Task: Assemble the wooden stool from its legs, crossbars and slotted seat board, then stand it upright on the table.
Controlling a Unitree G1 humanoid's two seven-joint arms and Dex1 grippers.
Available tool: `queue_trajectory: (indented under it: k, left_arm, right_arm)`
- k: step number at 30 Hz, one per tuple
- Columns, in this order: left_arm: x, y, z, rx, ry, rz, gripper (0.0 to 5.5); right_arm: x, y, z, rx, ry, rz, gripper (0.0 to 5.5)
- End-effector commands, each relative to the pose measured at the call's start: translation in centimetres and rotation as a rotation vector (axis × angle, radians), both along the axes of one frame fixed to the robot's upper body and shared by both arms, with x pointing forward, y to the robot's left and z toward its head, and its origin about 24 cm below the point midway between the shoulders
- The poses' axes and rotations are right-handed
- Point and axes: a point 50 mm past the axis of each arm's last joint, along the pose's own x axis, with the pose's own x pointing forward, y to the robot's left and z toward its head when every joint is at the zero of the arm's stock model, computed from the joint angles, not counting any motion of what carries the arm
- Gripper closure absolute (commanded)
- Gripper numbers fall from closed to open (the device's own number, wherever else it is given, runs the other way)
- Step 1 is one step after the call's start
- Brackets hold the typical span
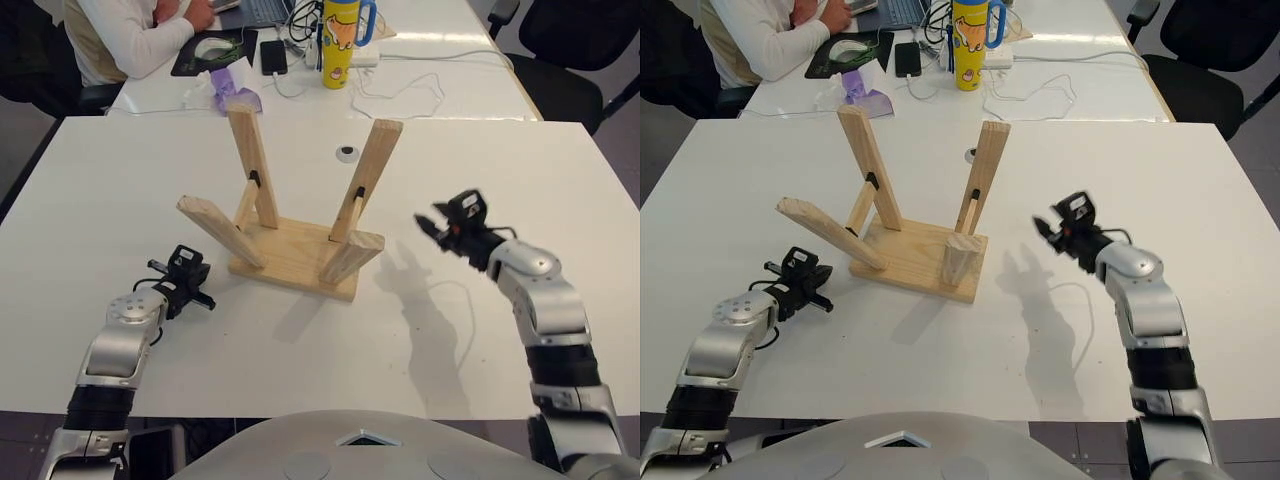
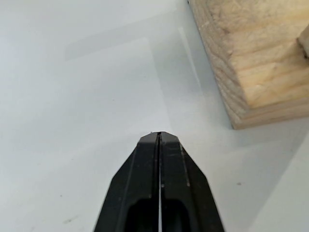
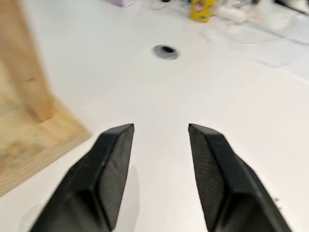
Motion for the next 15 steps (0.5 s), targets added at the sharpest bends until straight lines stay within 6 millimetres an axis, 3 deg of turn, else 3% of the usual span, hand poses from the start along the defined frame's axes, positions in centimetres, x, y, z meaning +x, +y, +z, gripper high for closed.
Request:
queue_trajectory:
  k: [1,10,15]
  left_arm:
    - [-0.7,-1.1,-0.9,-0.007,0.037,-0.034,5.50]
    - [-0.1,-2.4,-2.0,-0.019,0.039,-0.063,5.50]
    - [0.3,-4.3,-1.7,-0.050,0.020,-0.133,5.50]
  right_arm:
    - [-2.6,1.6,-2.1,-0.029,0.181,0.067,4.09]
    - [-3.0,3.8,-3.3,-0.013,0.294,0.043,5.44]
    - [-3.0,3.9,-3.7,0.022,0.352,0.011,5.49]
